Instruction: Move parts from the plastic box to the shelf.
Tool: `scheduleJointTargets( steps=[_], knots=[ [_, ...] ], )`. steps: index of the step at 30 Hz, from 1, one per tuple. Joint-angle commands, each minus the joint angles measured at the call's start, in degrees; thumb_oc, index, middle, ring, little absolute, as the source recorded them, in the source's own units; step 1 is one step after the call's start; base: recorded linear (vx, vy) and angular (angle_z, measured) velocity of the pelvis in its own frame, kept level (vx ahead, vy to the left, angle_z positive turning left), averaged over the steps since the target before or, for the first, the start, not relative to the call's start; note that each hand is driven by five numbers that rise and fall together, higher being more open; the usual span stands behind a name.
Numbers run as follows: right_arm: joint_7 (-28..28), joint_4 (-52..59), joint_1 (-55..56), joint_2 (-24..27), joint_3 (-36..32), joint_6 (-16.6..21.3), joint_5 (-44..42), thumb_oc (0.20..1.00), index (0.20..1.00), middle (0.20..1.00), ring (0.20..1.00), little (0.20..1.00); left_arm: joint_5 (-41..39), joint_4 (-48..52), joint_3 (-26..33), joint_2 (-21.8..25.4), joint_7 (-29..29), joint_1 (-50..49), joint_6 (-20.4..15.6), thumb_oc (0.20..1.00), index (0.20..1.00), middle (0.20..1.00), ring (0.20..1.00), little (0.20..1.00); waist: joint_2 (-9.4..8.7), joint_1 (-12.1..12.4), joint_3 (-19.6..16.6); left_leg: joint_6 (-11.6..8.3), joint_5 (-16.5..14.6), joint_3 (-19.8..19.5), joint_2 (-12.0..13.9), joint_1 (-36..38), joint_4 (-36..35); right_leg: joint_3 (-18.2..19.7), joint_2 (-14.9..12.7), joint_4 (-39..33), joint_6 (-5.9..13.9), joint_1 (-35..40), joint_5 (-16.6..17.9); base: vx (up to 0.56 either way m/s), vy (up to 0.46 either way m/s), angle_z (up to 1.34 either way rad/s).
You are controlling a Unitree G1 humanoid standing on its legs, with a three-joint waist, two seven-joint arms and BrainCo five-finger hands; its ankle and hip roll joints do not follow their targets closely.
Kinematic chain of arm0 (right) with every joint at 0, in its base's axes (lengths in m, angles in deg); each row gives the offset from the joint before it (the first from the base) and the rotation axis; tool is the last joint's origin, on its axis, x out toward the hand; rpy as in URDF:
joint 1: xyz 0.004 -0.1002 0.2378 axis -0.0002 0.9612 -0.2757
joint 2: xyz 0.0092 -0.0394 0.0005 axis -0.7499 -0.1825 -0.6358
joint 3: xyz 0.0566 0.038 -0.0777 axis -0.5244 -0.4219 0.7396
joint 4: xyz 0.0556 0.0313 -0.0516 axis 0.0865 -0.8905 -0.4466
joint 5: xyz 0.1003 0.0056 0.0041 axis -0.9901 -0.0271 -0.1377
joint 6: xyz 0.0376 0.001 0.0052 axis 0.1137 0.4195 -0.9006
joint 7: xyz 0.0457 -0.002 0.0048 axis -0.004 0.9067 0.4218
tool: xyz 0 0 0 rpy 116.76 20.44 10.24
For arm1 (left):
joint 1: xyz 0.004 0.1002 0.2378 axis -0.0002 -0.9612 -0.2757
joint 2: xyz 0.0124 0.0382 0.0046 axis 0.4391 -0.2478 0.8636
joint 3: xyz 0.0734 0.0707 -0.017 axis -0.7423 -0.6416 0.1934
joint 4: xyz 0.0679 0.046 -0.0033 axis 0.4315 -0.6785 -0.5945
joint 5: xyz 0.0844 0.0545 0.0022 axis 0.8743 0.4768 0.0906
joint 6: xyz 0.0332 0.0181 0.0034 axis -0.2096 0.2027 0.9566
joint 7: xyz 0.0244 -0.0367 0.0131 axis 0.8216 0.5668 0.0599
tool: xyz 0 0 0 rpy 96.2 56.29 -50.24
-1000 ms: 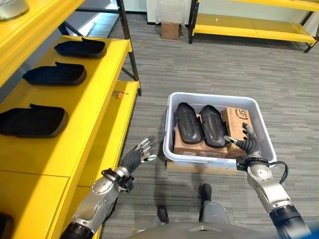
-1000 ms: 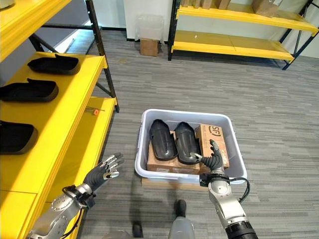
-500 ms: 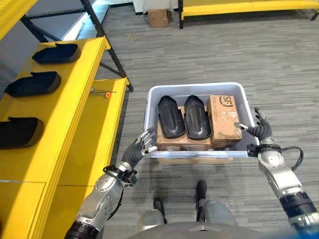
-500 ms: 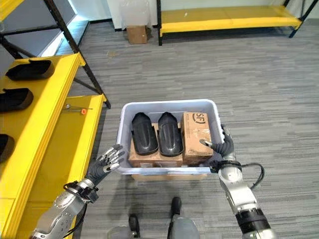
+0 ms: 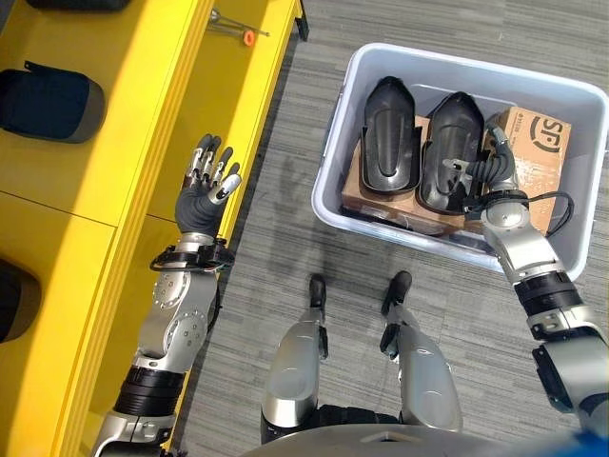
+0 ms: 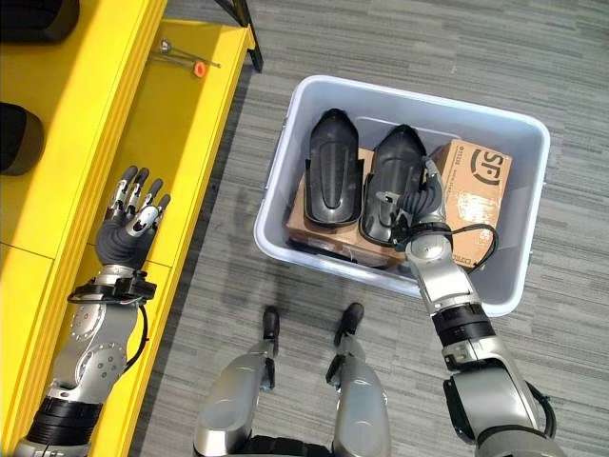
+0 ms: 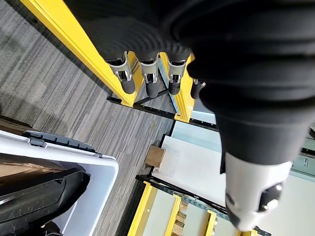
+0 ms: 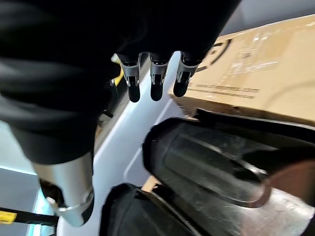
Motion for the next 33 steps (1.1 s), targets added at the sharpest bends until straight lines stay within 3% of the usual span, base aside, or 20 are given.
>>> scheduleJointTargets(
  steps=[1, 8, 14, 15, 16, 19, 20, 22, 25, 33],
  knots=[
    [5.3, -3.5, -7.4, 2.5, 0.2, 1.5, -2.7, 1.000, 1.000, 1.000, 1.000, 1.000, -0.1, 5.8, -0.4, 1.4, 0.7, -0.3, -0.9, 1.000, 1.000, 1.000, 1.000, 1.000, 1.42, 0.3, -0.4, 0.65, -0.7, -0.7, -1.7, -4.5, 3.0, 1.0, -2.6, 12.3, 4.95, -1.0, -11.1, -0.15, 0.035, 0.02],
    [4.8, -8.2, -9.7, 1.9, 0.3, 0.7, -5.3, 1.000, 1.000, 1.000, 1.000, 1.000, -3.1, 4.9, -3.0, 1.2, -0.2, 0.1, -0.6, 1.000, 1.000, 1.000, 1.000, 1.000, 3.17, 0.4, -0.4, 0.81, -0.1, 0.0, -2.3, -10.6, 4.3, 1.3, -3.0, 16.0, 4.61, -8.0, -12.0, -0.04, 0.060, 0.02],
    [-2.9, -11.4, -13.5, 1.4, 4.6, 2.4, -3.6, 1.000, 1.000, 1.000, 1.000, 1.000, -4.5, 3.9, -5.2, 0.8, 0.8, 0.6, 0.7, 1.000, 1.000, 1.000, 1.000, 1.000, 4.32, 1.5, -0.4, 0.82, 0.4, -0.3, -2.7, -16.9, 6.9, 0.9, -3.6, 19.7, 4.08, -14.3, -12.6, -0.02, 0.024, -0.06],
    [-3.5, -11.6, -13.6, 1.3, 5.1, 2.2, -3.7, 1.000, 1.000, 1.000, 1.000, 1.000, -4.4, 3.7, -5.4, 0.8, 0.9, 0.3, 0.8, 1.000, 1.000, 1.000, 1.000, 1.000, 4.28, 1.5, -0.4, 0.42, -0.8, -0.8, -2.9, -16.0, 7.2, 1.5, -3.7, 20.3, 4.60, -13.6, -14.0, -0.01, 0.002, 0.04],
    [-4.4, -11.9, -14.7, 1.0, 5.9, 1.8, -3.8, 1.000, 1.000, 1.000, 1.000, 1.000, -4.4, 3.6, -5.4, 0.9, 1.0, 0.6, 0.9, 1.000, 1.000, 1.000, 1.000, 1.000, 4.55, 1.8, -0.4, 0.81, 0.6, -0.4, -2.8, -17.7, 7.3, 0.7, -3.7, 20.4, 3.98, -15.2, -12.8, 0.06, -0.003, 0.09],
    [-5.4, -12.4, -15.6, -0.2, 7.7, -0.1, -2.7, 1.000, 1.000, 1.000, 1.000, 1.000, -4.4, 3.2, -6.0, 1.0, 1.5, 0.3, 1.7, 1.000, 1.000, 1.000, 1.000, 1.000, 4.75, 2.3, -0.4, 0.37, -0.5, -1.2, -3.1, -17.6, 8.0, 1.2, -3.9, 21.9, 4.31, -15.1, -14.5, 0.04, 0.003, 0.07],
    [-9.0, -13.1, -16.2, -0.4, 8.7, -0.6, -3.1, 1.000, 1.000, 1.000, 1.000, 1.000, -5.4, 3.3, -6.3, 1.0, 2.3, 0.1, 2.0, 1.000, 1.000, 1.000, 1.000, 1.000, 5.01, 2.7, -0.4, 0.47, -0.5, -1.5, -3.1, -18.3, 8.4, 1.1, -3.9, 22.4, 4.14, -15.6, -14.8, 0.00, 0.000, 0.00],
    [-10.9, -13.2, -16.7, -0.7, 9.6, 0.3, -2.1, 1.000, 1.000, 1.000, 1.000, 1.000, -6.5, 3.3, -6.3, 1.1, 2.4, -0.3, 2.5, 1.000, 1.000, 1.000, 1.000, 1.000, 5.10, 3.0, -0.4, 0.49, -0.4, -1.6, -3.1, -18.8, 8.6, 0.9, -4.1, 22.8, 4.12, -16.0, -14.8, 0.00, -0.015, 0.02],
    [-14.1, -11.4, -18.4, -1.7, 13.8, 0.0, 4.7, 1.000, 1.000, 1.000, 1.000, 1.000, -6.6, 2.9, -6.6, 1.5, 4.5, -0.7, 3.0, 1.000, 1.000, 1.000, 1.000, 1.000, 5.16, 3.9, -0.4, 0.55, -0.3, -1.7, -2.9, -19.9, 9.9, 0.2, -4.7, 24.0, 4.12, -16.7, -14.9, 0.01, -0.053, 0.06],
    [-12.9, -10.3, -21.7, -1.7, 17.0, 0.3, 10.7, 1.000, 1.000, 1.000, 1.000, 1.000, -6.2, 3.4, -7.6, 1.7, 7.1, -1.1, 4.0, 1.000, 1.000, 1.000, 1.000, 1.000, 5.02, 4.9, -0.4, 0.71, -0.2, -2.3, -2.9, -20.4, 10.4, -0.2, -4.4, 24.1, 4.06, -16.4, -14.8, 0.00, -0.038, 0.05]
  ],
)
